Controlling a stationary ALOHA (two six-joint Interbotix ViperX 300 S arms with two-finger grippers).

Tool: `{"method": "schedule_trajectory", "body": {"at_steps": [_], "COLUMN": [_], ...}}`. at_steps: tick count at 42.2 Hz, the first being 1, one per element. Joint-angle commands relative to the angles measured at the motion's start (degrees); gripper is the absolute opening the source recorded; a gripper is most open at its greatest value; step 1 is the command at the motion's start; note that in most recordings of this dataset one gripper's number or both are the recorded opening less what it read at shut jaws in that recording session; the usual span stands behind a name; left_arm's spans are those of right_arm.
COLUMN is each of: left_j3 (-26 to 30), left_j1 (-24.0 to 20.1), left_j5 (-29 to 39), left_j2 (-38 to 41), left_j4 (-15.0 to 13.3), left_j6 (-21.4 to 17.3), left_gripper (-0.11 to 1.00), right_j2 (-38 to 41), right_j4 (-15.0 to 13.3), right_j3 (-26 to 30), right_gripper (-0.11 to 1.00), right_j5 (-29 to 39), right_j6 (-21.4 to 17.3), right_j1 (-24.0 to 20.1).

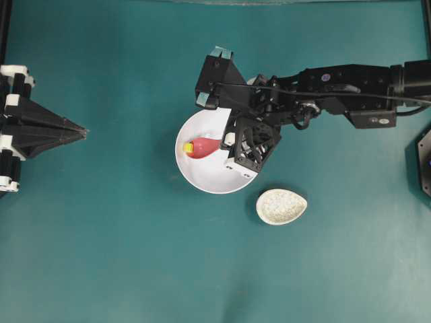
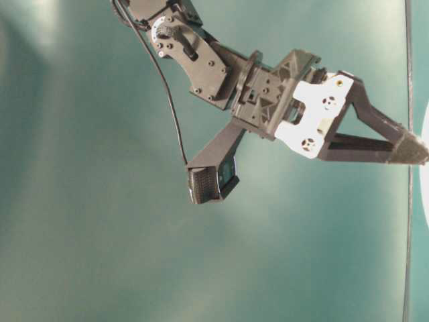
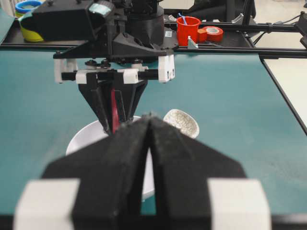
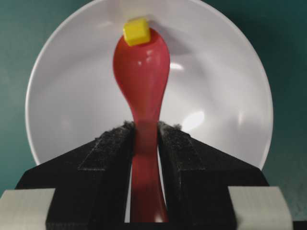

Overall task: Scoop the yellow hexagonal prism block from the bowl with a spoon using the right arm.
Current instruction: 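Push the spoon under the yellow block toward the bowl's left wall, then raise the spoon carrying the yellow block up and right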

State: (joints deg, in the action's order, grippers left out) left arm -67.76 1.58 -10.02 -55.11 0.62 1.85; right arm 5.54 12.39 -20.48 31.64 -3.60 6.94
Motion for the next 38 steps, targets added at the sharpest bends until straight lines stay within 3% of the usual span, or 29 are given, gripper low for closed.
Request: {"method": "schedule_trajectory", "body": {"at_steps": [1,21,38], "left_j3": [0.7,0.7,0.62], "left_j1": [0.09,0.09,0.09], "left_j5": [-0.62,-0.62,-0.62], "left_j2": [0.53,0.53,0.53], "left_j4": [0.18,0.18,0.18], "left_j6": [0.09,0.09,0.09], "left_gripper": [0.0,0.0,0.0], "right_j2": [-2.02,-8.26,-19.07], "right_j4": [0.0,0.53,3.87], "right_j3": [0.97,-5.01,-14.06], "right_gripper": [0.24,0.24,0.24], "right_j5": [-0.53,-8.0,-19.42], "right_j6": [0.0,0.0,-0.09], "right_j1": [-0.09,-0.09,-0.09]}}
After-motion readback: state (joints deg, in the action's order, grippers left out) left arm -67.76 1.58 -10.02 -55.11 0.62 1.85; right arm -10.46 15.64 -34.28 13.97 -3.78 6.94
